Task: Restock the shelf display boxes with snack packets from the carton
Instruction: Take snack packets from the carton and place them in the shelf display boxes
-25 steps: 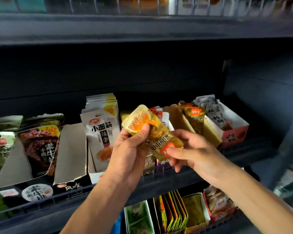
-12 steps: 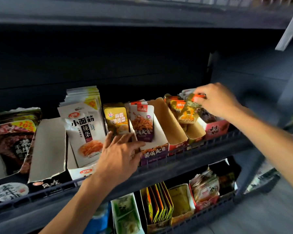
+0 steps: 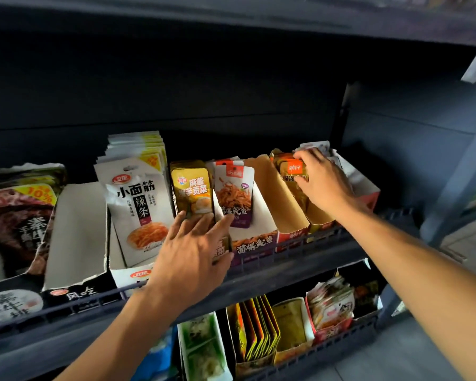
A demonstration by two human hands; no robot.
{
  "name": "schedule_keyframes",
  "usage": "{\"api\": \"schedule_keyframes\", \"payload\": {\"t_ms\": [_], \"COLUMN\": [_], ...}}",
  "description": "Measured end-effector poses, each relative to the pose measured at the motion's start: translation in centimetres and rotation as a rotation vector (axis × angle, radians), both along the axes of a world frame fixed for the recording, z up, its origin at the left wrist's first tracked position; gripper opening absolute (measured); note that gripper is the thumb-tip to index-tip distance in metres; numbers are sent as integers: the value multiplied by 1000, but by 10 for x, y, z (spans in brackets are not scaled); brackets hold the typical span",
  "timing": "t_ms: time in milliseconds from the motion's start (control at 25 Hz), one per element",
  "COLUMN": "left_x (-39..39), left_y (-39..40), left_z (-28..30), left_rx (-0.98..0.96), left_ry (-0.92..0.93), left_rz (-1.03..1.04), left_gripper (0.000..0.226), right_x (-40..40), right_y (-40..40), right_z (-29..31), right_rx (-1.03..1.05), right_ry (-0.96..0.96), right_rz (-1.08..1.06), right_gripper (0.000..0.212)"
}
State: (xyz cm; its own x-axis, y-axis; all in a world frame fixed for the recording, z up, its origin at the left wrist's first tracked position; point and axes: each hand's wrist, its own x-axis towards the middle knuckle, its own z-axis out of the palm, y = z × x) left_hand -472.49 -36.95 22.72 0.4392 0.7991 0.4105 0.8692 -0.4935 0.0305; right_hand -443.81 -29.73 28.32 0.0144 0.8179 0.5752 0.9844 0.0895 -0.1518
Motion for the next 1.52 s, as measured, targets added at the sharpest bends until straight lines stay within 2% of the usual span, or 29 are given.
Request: {"api": "schedule_keyframes", "payload": {"t_ms": [120,200,280,400,480,560,600,680,760,840,880,960,1040,1120,1200,1360,1440,1520], "left_x": [-1,-11,-29,-67,-96,-129,-146,-179,-209,-233,-241,-247,-246,-245,-247,-258,-263,-272], "left_y": [-11,-29,-56,-105,-140,-175,-193,-229,-264,-298,-312,-323,-317,-306,-297,-284,-261,-233], "left_z": [-3,-7,-17,-47,-82,-128,-155,-213,-270,-317,-332,-350,-351,-356,-363,-383,-387,-402], "left_rx": [87,157,183,166,109,-18,-102,-318,-628,-921,-1031,-1120,-1083,-1015,-1024,-902,-903,-952], "left_ry": [-5,-26,-84,-207,-281,-338,-363,-397,-348,-276,-238,-145,-163,-349,-562,-1245,-1498,-1607], "left_rz": [45,65,93,174,237,320,358,435,492,524,558,650,662,610,629,861,978,1145], "left_gripper": [75,77,80,80,77,74,71,68,72,66,56,39,44,58,56,58,52,54], "right_x": [-9,-32,-66,-134,-185,-241,-266,-301,-310,-305,-304,-309,-326,-349,-369,-386,-380,-368], "right_y": [-32,-65,-101,-149,-173,-194,-205,-228,-254,-286,-299,-308,-295,-273,-255,-240,-239,-241], "right_z": [-9,-21,-35,-60,-87,-125,-149,-208,-272,-327,-346,-368,-373,-381,-396,-447,-466,-475], "right_rx": [-78,-192,-216,-154,-106,-121,-210,-593,-993,-1197,-1249,-1229,-1123,-1058,-1083,-1305,-1386,-1493], "right_ry": [57,-11,-63,-35,-10,-81,-118,-174,-138,-75,-60,-92,-79,-36,-19,7,-10,-18], "right_rz": [4,26,107,316,478,637,702,742,638,535,494,477,474,485,517,464,400,376], "right_gripper": [62,82,90,83,63,40,30,18,16,19,20,26,37,44,49,70,82,89]}}
